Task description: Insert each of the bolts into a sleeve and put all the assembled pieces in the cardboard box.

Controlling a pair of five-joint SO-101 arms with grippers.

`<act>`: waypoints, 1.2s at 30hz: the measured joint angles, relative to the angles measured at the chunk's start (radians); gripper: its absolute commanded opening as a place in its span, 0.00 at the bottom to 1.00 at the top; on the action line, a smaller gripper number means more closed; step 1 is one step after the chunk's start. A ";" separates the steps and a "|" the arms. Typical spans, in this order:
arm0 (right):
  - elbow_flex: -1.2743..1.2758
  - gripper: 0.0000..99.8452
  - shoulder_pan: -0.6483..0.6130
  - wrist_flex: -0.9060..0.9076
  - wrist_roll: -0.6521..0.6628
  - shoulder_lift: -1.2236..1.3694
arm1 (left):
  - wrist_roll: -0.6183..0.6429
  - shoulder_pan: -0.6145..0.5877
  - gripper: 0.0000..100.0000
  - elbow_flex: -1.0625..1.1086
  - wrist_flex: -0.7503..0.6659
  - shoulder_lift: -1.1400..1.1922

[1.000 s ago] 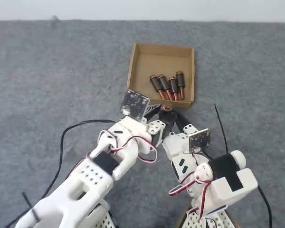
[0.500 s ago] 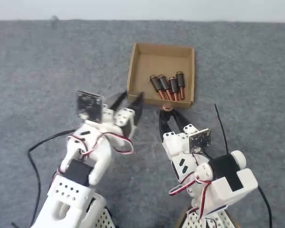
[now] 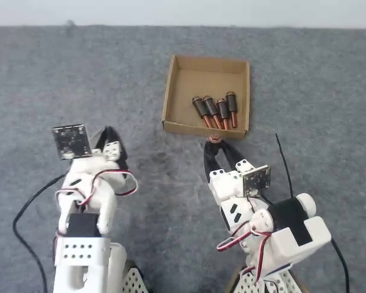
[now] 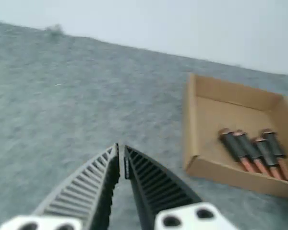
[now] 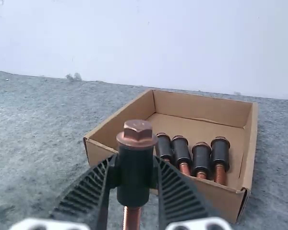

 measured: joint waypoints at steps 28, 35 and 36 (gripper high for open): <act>0.000 0.01 0.000 0.000 0.000 0.000 | -0.157 -0.018 0.01 0.135 0.394 -0.295; 0.000 0.01 0.023 0.000 0.000 0.000 | -0.166 -0.029 0.01 0.192 0.394 -0.293; 0.000 0.01 0.029 0.000 0.000 0.000 | -0.166 -0.041 0.01 0.192 0.394 -0.293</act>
